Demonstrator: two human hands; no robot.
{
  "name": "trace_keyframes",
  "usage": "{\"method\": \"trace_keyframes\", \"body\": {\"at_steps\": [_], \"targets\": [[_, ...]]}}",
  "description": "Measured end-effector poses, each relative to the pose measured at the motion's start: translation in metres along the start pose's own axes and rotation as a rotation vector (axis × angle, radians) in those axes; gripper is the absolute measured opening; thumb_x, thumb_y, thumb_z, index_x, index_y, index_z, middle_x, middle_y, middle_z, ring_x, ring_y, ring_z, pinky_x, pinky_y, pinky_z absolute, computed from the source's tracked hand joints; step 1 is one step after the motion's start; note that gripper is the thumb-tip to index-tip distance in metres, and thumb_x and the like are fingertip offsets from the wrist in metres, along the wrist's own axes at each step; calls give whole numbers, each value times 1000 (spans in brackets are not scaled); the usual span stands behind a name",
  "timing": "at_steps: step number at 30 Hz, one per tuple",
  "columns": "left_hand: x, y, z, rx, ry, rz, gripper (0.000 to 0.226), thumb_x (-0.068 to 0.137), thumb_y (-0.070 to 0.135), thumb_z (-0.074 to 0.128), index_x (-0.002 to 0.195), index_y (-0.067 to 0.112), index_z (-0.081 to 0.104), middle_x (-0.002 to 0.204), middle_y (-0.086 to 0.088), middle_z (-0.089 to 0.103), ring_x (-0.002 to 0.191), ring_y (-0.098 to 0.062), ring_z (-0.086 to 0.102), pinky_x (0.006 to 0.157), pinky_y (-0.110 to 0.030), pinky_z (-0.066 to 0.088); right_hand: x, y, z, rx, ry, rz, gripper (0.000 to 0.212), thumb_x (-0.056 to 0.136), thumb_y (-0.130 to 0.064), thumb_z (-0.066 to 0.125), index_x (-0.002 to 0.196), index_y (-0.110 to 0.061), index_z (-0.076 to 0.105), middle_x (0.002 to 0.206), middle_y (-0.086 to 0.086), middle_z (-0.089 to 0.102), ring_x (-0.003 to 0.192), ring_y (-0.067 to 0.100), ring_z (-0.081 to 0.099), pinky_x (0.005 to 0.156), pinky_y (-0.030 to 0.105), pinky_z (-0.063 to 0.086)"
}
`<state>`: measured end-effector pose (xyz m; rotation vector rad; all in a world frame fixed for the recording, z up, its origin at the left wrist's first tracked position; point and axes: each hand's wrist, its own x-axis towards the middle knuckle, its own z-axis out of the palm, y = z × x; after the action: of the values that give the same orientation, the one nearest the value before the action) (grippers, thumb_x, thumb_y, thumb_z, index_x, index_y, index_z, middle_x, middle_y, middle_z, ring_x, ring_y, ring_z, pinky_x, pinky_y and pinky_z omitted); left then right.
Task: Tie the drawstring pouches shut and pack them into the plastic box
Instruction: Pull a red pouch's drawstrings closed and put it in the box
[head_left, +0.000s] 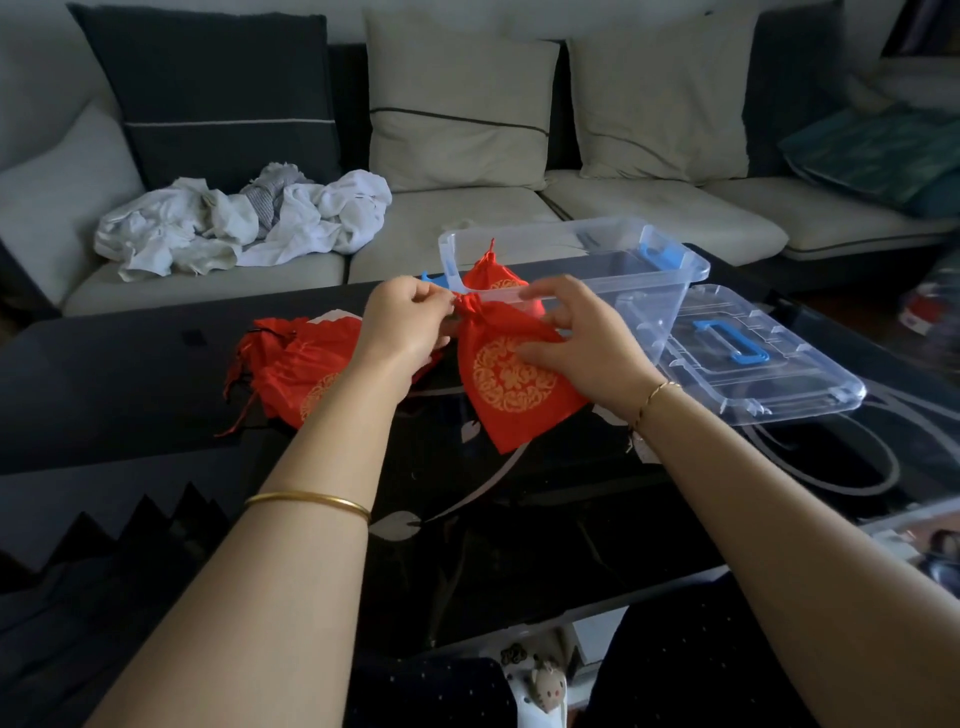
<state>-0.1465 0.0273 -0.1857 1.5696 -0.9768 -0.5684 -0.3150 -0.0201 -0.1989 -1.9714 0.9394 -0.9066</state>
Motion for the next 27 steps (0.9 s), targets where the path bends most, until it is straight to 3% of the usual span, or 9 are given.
{"method": "trace_keyframes", "body": {"at_steps": [4, 6, 8, 12, 15, 20, 23, 25, 27], "targets": [[18, -2, -5, -125, 61, -71, 12, 93, 12, 49, 85, 15, 56, 87, -1, 62, 66, -8, 66, 64, -23, 51, 24, -18, -11, -9, 118, -88, 42, 81, -7, 65, 116, -27, 54, 103, 0, 66, 90, 16, 66, 73, 33, 59], [29, 0, -7, -116, 79, -84, 14, 94, 11, 48, 84, 17, 55, 87, 0, 61, 67, -8, 65, 64, -23, 49, 55, -26, -17, -20, 196, -98, 46, 80, -4, 64, 122, -20, 57, 109, 5, 65, 98, 22, 64, 84, 37, 55], [39, 3, -6, -100, 90, -92, 13, 94, 12, 47, 85, 18, 54, 84, 2, 60, 66, -8, 64, 63, -23, 49, 91, -31, -20, -142, 218, -81, 50, 78, -2, 62, 126, -15, 57, 122, 6, 62, 110, 22, 59, 95, 32, 47], [55, 3, -5, -69, 108, -100, 10, 94, 12, 47, 99, 14, 56, 86, 4, 59, 70, -8, 63, 67, -24, 50, 146, -28, -14, -374, 149, 33, 48, 84, -6, 57, 131, -17, 54, 134, 6, 54, 122, 22, 51, 97, 24, 39], [64, -3, -9, -27, 135, -105, 13, 94, 10, 45, 98, 13, 56, 88, 2, 60, 72, -8, 63, 71, -27, 51, 162, -19, 0, -630, -89, 92, 48, 87, -9, 58, 134, -12, 49, 135, 10, 52, 121, 24, 51, 96, 26, 41], [67, -18, -19, 32, 179, -132, 19, 95, 9, 43, 84, 19, 55, 97, -2, 59, 76, -11, 62, 78, -33, 52, 165, -15, 6, -895, -291, 212, 34, 84, -26, 68, 107, -2, 60, 118, 12, 62, 93, 20, 55, 70, 29, 46], [61, -24, -24, 44, 207, -143, 17, 95, 7, 43, 88, 16, 56, 94, -3, 59, 74, -9, 60, 72, -30, 53, 163, -21, 6, -920, -400, 286, 39, 87, -29, 64, 110, 2, 61, 99, 9, 54, 90, 18, 47, 74, 26, 37], [58, -28, -26, 45, 222, -159, 19, 94, 5, 42, 88, 15, 57, 85, -2, 59, 71, -9, 60, 73, -30, 53, 158, -25, 6, -930, -346, 271, 30, 87, -29, 64, 83, 0, 57, 91, 12, 54, 90, 20, 47, 75, 27, 37], [51, -34, -34, 64, 265, -177, 20, 93, 4, 43, 88, 15, 58, 85, -3, 61, 77, -14, 62, 84, -37, 53, 152, -33, 10, -860, -169, 190, 28, 87, -28, 63, 86, -1, 53, 101, 16, 58, 95, 26, 53, 77, 32, 43]]}}
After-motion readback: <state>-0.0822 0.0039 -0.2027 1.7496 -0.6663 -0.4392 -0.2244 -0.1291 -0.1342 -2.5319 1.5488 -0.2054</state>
